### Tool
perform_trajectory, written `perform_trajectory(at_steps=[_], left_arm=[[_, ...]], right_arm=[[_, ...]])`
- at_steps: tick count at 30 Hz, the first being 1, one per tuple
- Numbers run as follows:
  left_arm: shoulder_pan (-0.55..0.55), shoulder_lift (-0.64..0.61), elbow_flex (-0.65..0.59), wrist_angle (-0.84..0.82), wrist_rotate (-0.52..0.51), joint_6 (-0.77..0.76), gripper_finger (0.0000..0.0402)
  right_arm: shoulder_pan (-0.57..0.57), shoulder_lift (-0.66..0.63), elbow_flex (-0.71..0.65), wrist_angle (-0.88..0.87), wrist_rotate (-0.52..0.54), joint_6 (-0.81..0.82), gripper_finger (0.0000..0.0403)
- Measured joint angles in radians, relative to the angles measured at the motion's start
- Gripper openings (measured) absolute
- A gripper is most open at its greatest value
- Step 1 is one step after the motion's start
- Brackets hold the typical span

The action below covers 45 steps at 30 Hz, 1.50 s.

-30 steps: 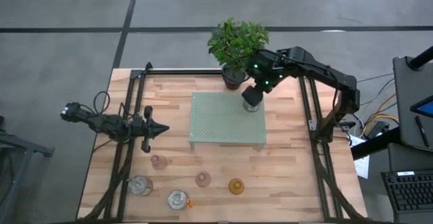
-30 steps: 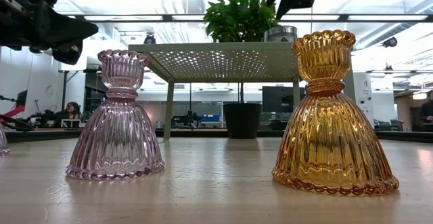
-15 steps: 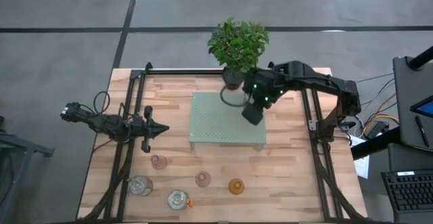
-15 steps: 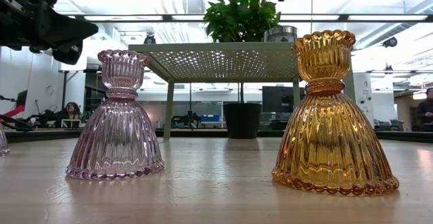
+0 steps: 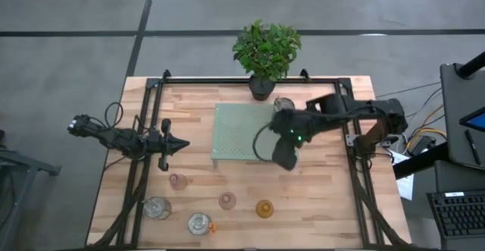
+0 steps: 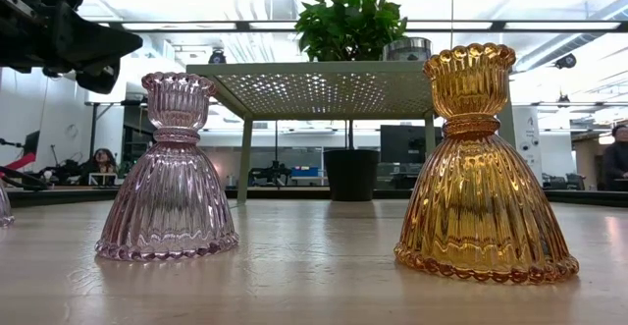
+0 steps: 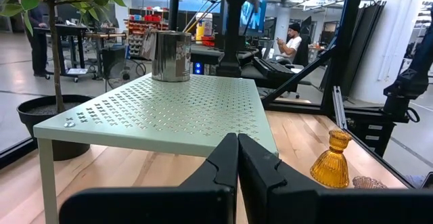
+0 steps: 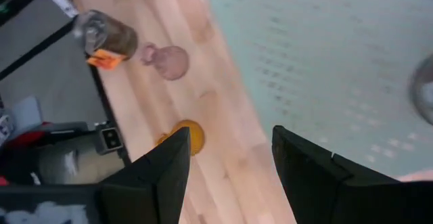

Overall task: Pick & Place candle stick holders
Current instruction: Put the right silver candle on the shelf

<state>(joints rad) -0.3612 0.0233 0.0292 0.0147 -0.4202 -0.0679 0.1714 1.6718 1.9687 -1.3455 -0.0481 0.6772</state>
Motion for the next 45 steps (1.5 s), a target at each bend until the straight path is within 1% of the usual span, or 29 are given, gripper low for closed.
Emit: perform_trajectory(at_steps=[9, 17, 22, 28, 35, 40, 43, 45], left_arm=[[0.0, 0.0, 0.0, 0.0, 0.0, 0.0, 0.001], [0.0, 0.0, 0.0, 0.0, 0.0, 0.0, 0.001], [0.0, 0.0, 0.0, 0.0, 0.0, 0.0, 0.001], [0.0, 0.0, 0.0, 0.0, 0.0, 0.0, 0.001], [0.0, 0.0, 0.0, 0.0, 0.0, 0.0, 0.001], [0.0, 0.0, 0.0, 0.0, 0.0, 0.0, 0.001], [0.0, 0.0, 0.0, 0.0, 0.0, 0.0, 0.001], [0.0, 0.0, 0.0, 0.0, 0.0, 0.0, 0.001]], right_arm=[[0.156, 0.001, -0.072, 0.129, 0.07, -0.002, 0.0203], [0.212, 0.001, -0.141, 0.165, 0.079, 0.016, 0.0203], [0.232, 0.001, -0.191, 0.209, 0.077, 0.02, 0.0203], [0.235, 0.001, -0.208, 0.241, 0.078, 0.011, 0.0203], [0.231, 0.042, -0.216, 0.352, 0.078, -0.084, 0.0203], [0.227, 0.062, -0.216, 0.369, 0.081, -0.125, 0.0203], [0.241, 0.063, -0.219, 0.369, 0.115, -0.156, 0.0191], [0.258, 0.063, -0.222, 0.369, 0.159, -0.175, 0.0169]])
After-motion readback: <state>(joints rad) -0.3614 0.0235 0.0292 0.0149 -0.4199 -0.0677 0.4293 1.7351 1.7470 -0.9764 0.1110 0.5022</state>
